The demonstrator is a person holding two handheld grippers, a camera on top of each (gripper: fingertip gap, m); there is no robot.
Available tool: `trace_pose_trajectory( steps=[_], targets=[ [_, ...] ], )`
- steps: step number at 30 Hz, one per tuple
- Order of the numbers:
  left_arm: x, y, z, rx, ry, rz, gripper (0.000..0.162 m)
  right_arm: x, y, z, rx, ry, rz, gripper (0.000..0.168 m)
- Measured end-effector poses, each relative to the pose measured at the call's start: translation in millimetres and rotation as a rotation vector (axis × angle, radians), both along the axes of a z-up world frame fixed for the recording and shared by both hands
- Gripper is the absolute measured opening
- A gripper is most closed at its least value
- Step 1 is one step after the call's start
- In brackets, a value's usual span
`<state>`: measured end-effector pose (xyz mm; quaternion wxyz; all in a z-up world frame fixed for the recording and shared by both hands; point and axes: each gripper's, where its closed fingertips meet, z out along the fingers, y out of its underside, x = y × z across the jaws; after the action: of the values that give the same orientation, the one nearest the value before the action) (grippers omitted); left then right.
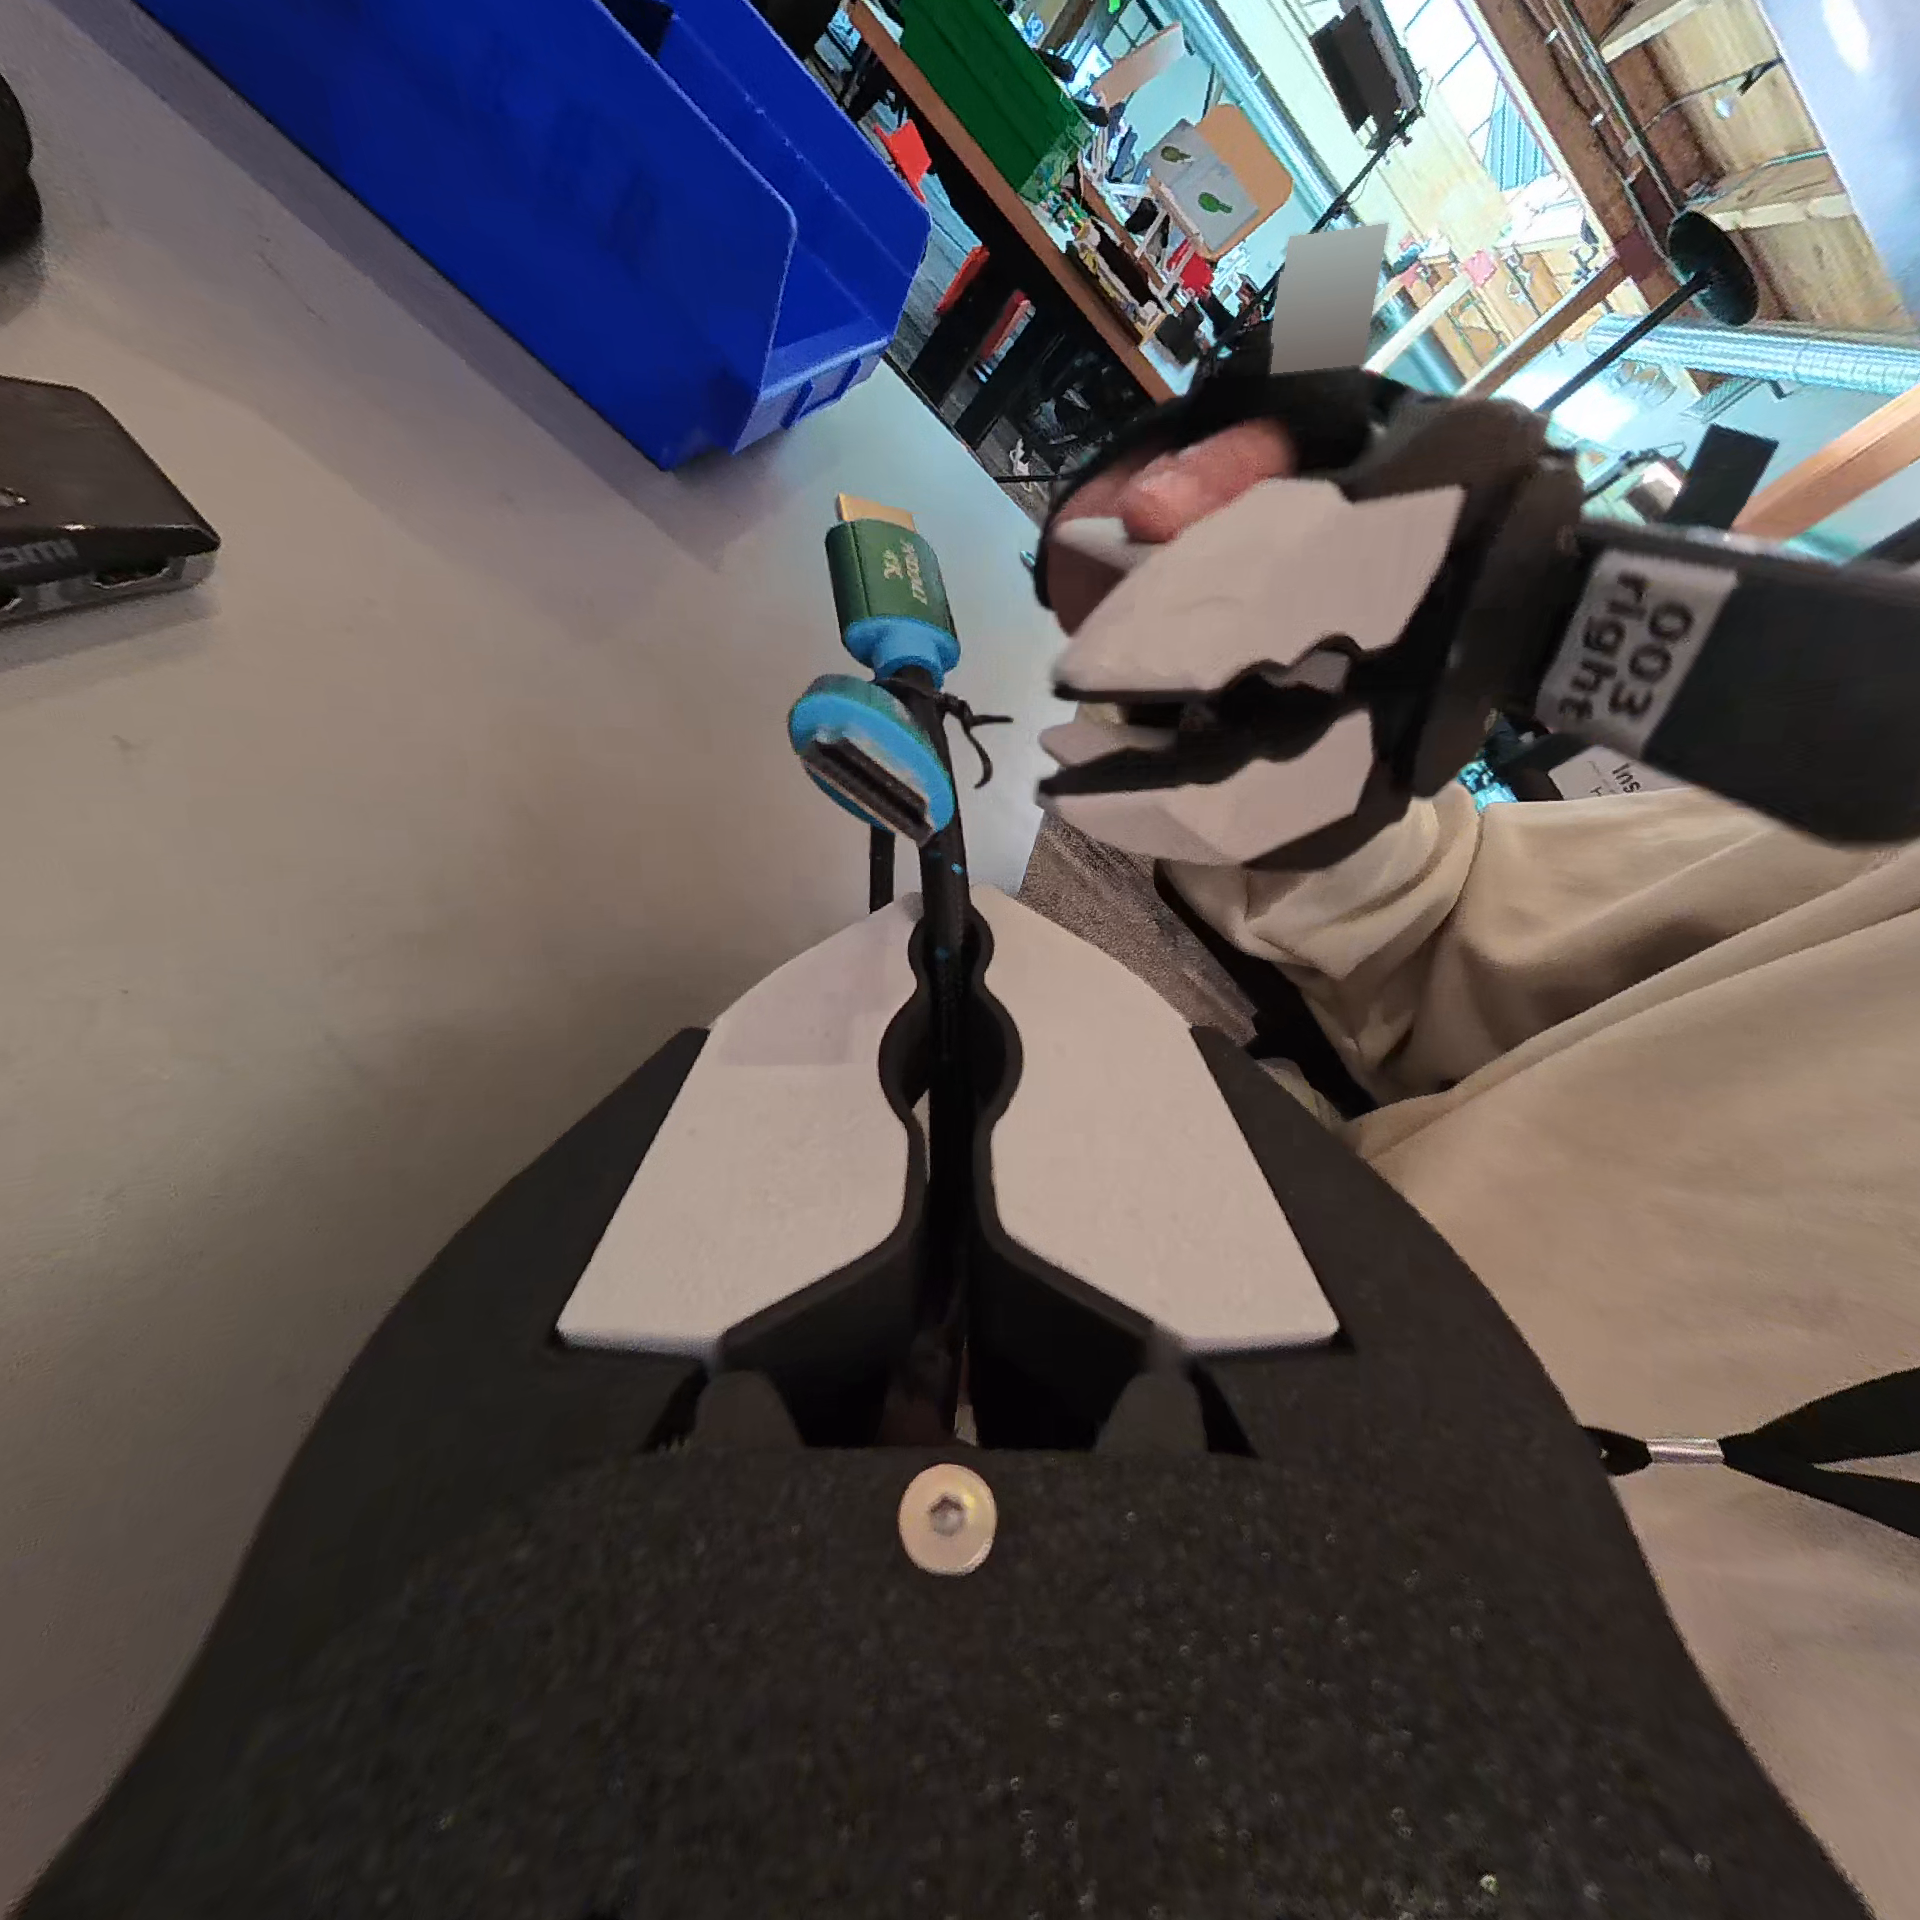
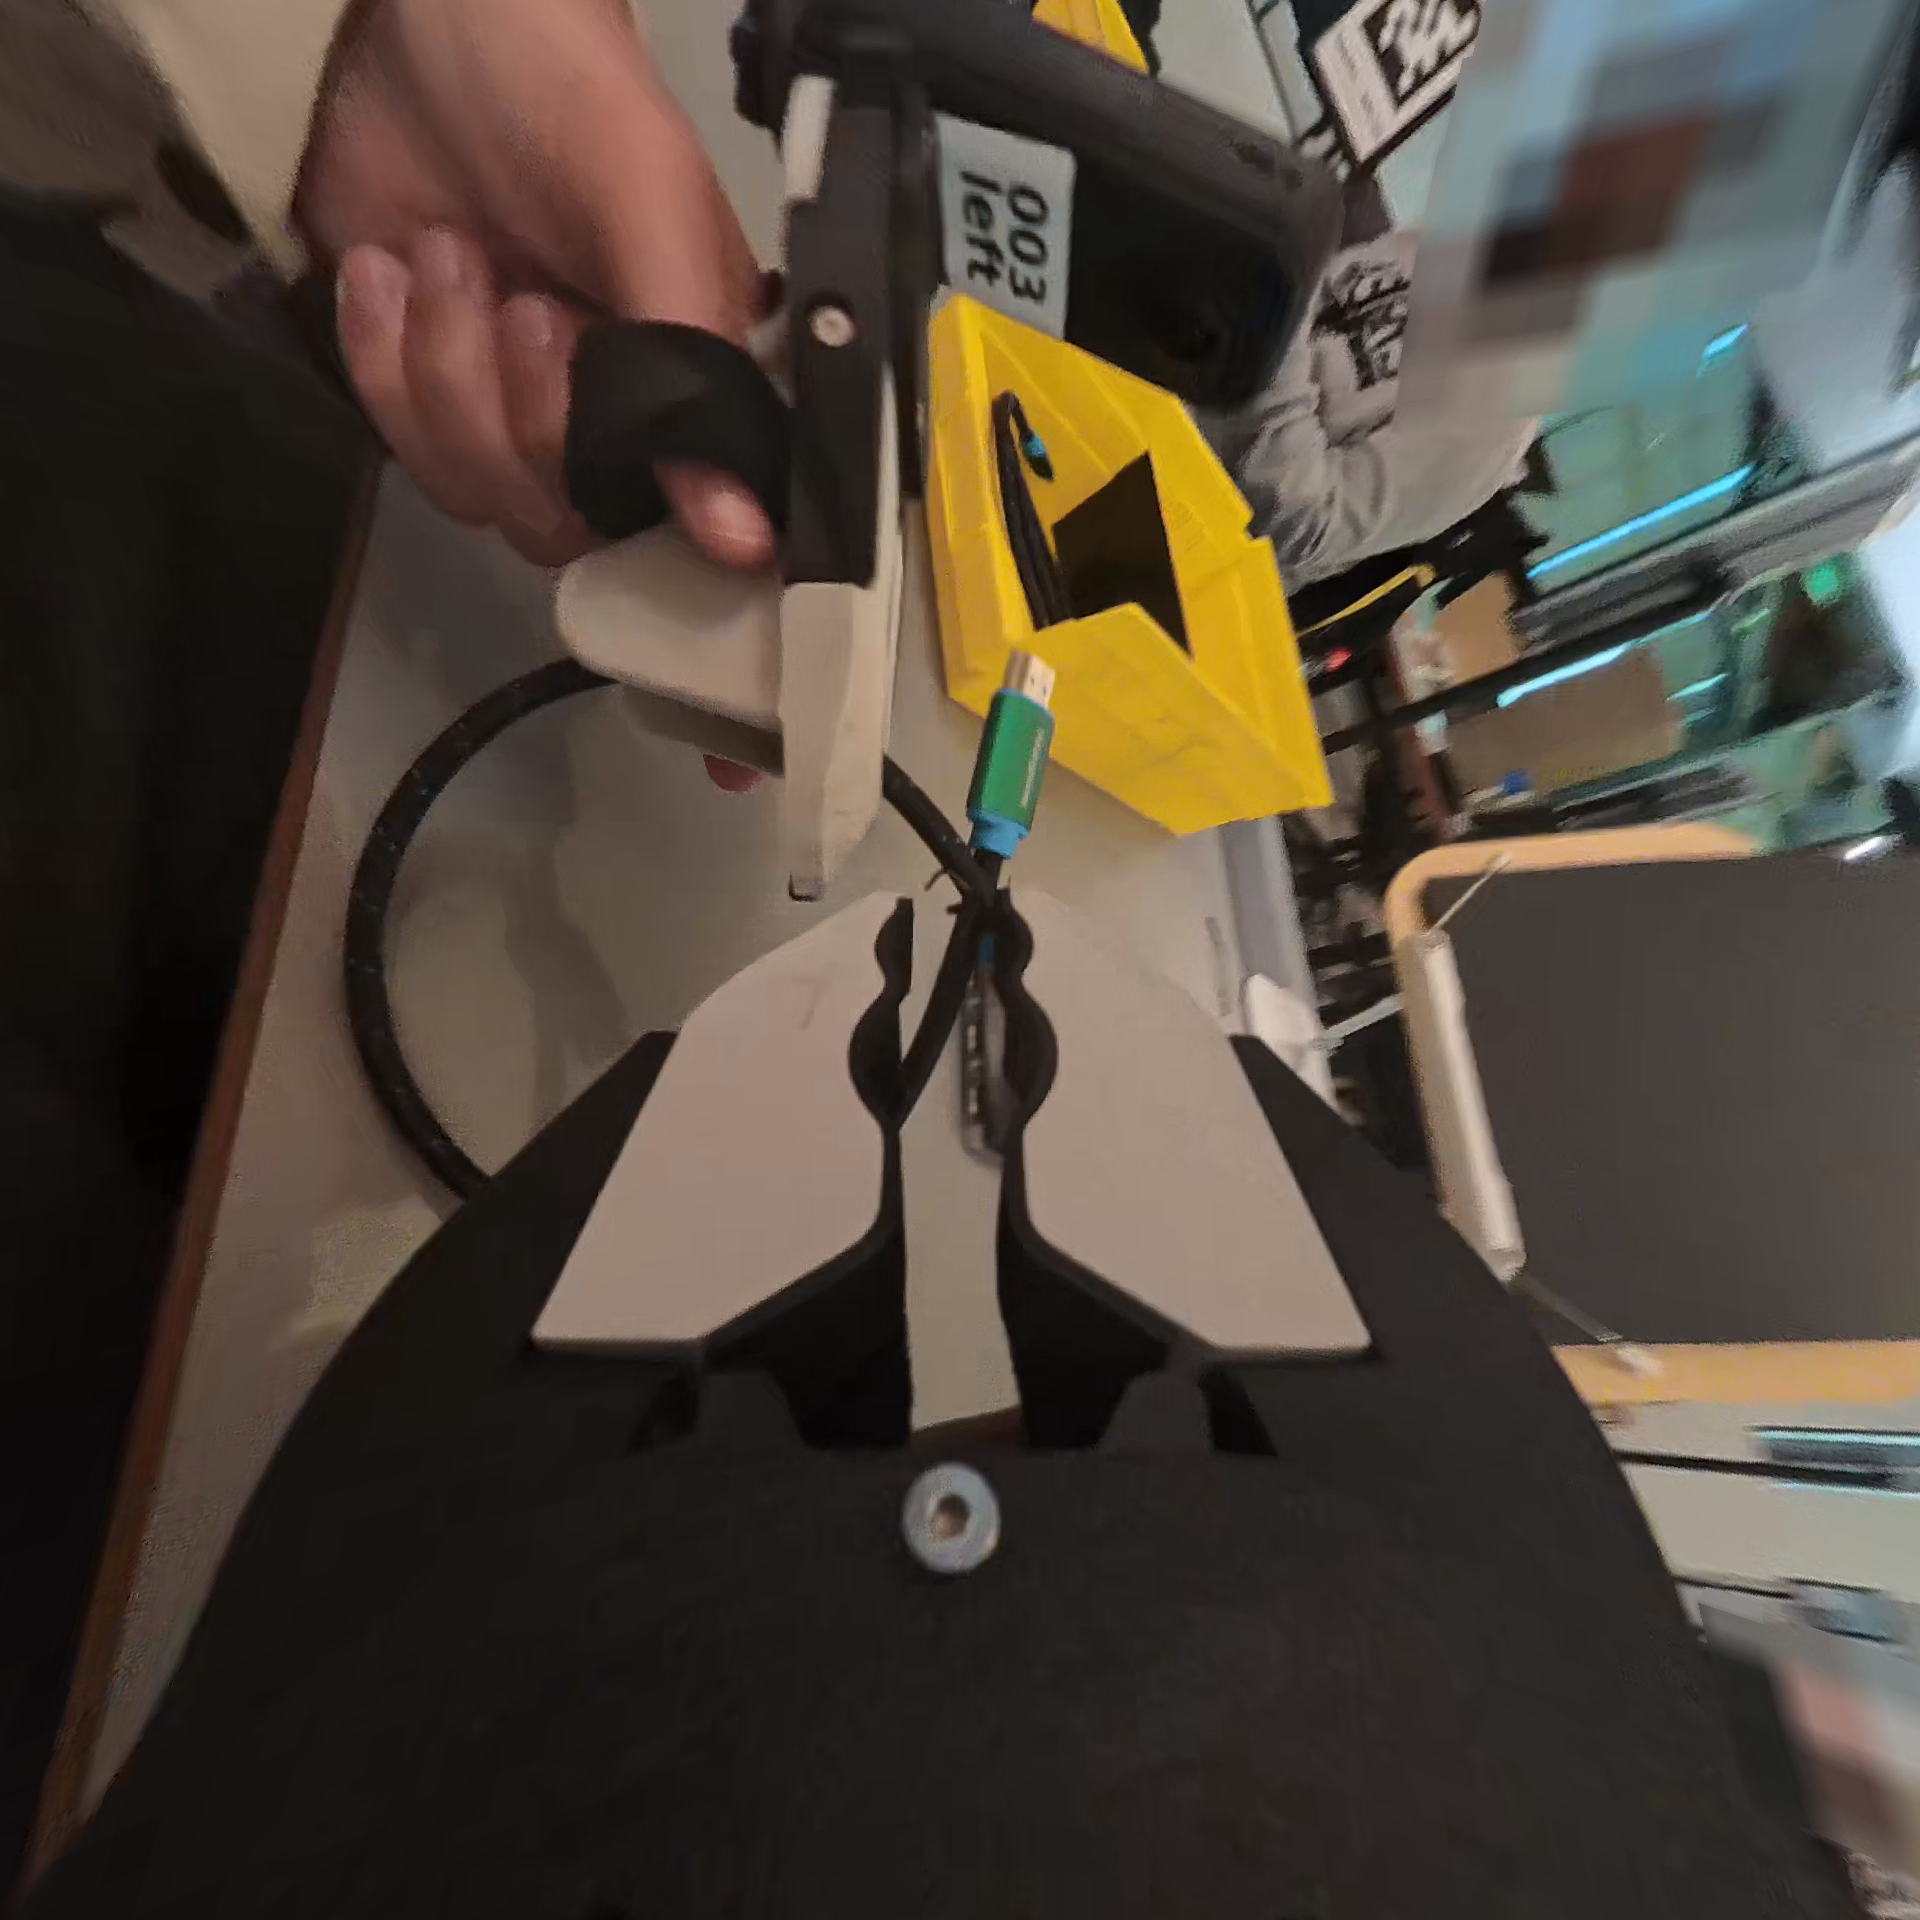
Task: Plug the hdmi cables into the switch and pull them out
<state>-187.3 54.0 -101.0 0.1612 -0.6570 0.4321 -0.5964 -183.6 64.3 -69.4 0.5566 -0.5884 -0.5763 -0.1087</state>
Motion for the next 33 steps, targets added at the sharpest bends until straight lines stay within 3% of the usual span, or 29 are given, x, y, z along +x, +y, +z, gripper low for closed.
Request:
trace_pose_trajectory(
  steps=[8, 13, 15, 20, 22, 25, 27, 33],
  targets=[
    [0, -3, -1, 0.002, 0.007, -0.009, 0.000, -6, 8, -5, 0.159, -0.142, -0.012, 0.017],
    [-1, -2, -1, 0.012, 0.012, 0.000, 0.000, -8, 11, -7, 0.187, -0.172, -0.012, 0.005],
    [-2, 5, -4, 0.035, 0.032, 0.034, 0.000, -8, 11, -3, 0.163, -0.106, -0.030, 0.000],
    [-6, 15, -11, 0.105, 0.061, 0.066, 0.000, 6, 19, 34, -0.006, 0.326, -0.109, 0.000],
    [-6, 16, -11, 0.108, 0.061, 0.071, 0.000, 5, 14, 34, -0.072, 0.364, -0.054, 0.000],
    [-4, 11, -10, 0.093, 0.059, 0.053, 0.000, 5, 12, 7, -0.011, 0.115, -0.070, 0.000],
    [-3, 7, -11, 0.082, 0.060, 0.036, 0.000, 0, 14, -8, 0.071, -0.053, -0.070, 0.011],
    [-1, 2, -11, 0.093, 0.068, 0.019, 0.000, -6, 19, -14, 0.174, -0.192, -0.058, 0.016]
  ],
)
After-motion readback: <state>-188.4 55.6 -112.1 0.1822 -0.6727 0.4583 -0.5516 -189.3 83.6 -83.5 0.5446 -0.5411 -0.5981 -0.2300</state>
